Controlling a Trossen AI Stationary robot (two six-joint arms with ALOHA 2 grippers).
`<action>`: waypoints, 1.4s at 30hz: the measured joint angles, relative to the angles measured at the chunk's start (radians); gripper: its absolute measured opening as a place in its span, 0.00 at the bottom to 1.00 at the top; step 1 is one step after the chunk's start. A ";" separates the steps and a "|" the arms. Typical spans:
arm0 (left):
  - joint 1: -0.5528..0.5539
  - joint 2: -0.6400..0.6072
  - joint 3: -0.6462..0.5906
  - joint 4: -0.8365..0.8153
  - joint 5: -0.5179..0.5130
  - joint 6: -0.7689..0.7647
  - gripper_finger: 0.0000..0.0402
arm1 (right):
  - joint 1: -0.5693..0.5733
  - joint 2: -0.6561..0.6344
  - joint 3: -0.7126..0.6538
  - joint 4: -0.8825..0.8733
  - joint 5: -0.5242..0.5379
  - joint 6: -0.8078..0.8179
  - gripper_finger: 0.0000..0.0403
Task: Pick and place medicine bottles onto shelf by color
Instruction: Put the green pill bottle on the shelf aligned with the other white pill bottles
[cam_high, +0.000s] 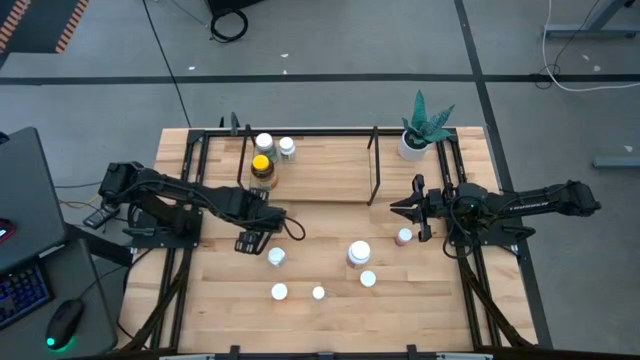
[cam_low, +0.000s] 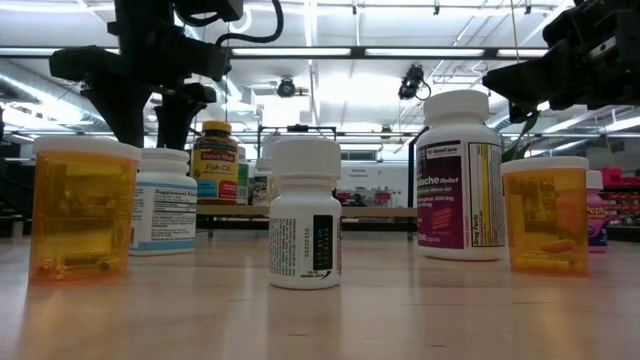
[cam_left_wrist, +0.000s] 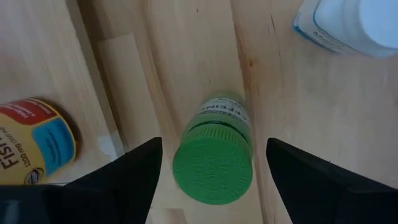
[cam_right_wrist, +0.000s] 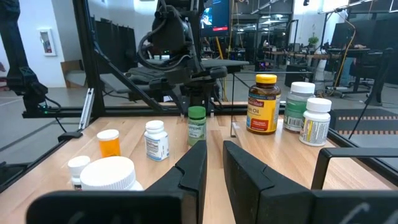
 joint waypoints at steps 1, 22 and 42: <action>0.000 0.000 -0.006 0.007 0.000 0.000 0.73 | 0.000 0.000 0.000 0.000 0.000 0.000 0.15; -0.002 0.000 -0.115 0.111 0.000 0.040 0.69 | 0.000 0.000 0.000 0.000 0.000 0.000 0.15; 0.041 0.001 0.025 0.096 -0.006 -0.133 0.56 | 0.000 0.000 0.000 0.000 0.000 0.000 0.15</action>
